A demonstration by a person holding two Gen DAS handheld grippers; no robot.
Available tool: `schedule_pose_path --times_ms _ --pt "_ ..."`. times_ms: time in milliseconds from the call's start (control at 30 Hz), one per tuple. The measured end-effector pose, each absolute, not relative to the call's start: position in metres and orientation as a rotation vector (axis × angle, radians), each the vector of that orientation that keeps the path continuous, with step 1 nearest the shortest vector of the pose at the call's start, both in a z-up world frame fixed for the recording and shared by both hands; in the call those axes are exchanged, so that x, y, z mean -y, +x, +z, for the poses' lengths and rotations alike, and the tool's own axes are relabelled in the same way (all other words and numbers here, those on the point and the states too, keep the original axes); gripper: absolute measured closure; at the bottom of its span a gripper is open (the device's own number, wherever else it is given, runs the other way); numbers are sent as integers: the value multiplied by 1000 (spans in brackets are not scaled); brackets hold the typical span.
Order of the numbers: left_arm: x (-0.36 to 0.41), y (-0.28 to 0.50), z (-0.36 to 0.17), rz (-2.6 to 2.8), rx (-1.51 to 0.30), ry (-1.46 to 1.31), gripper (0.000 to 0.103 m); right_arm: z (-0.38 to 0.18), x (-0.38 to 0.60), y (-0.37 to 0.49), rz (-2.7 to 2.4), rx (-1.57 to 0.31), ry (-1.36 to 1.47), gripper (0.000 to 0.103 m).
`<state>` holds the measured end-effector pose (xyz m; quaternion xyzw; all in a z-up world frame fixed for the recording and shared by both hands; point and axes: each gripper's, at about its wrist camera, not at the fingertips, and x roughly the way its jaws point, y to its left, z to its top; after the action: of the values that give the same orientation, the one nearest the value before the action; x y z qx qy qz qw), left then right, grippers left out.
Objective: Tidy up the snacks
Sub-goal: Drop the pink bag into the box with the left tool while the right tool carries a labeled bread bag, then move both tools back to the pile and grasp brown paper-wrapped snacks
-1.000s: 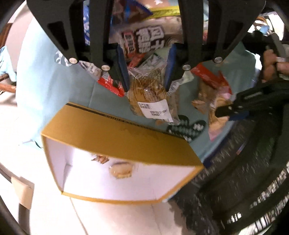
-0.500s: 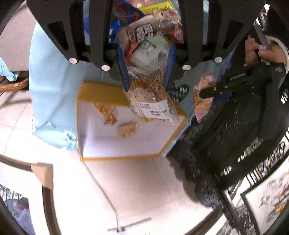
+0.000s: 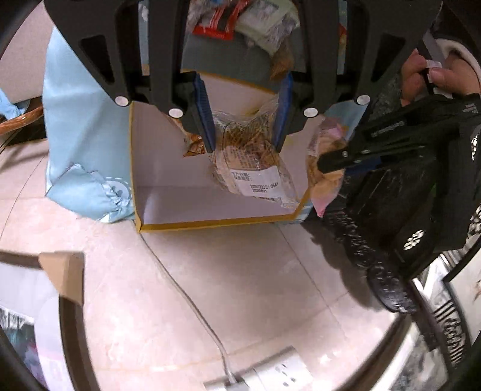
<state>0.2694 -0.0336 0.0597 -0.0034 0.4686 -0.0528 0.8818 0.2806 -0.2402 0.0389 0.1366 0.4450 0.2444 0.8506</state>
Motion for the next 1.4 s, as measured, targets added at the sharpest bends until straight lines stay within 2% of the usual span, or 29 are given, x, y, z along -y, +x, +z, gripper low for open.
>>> schedule_pose_path --times_ms 33,67,100,133,467,600,733,967,1267,1400 --pt "34 280 52 -107 -985 -14 65 30 239 288 511 -964 303 61" --pt "33 286 46 -90 -995 -15 31 21 238 294 504 -993 321 60" --pt "33 291 41 -39 -1009 -3 13 10 239 300 479 -1039 351 57" --pt "31 291 39 4 -1008 11 4 3 242 302 454 -1055 372 56" --pt "5 244 33 32 -1005 19 4 10 266 260 453 -1031 351 52" --pt "-4 212 36 41 -1021 4 4 13 271 236 447 -1036 344 41" --pt "-18 172 32 74 -1030 0 4 11 277 206 450 -1047 333 40" --pt "-43 116 -15 136 -1143 -18 4 1 284 155 451 -1094 325 39" --pt "-39 103 -64 137 -1206 13 5 -2 286 117 456 -1108 296 38" --pt "-35 113 -85 122 -1244 22 12 0 295 107 434 -1106 299 38"
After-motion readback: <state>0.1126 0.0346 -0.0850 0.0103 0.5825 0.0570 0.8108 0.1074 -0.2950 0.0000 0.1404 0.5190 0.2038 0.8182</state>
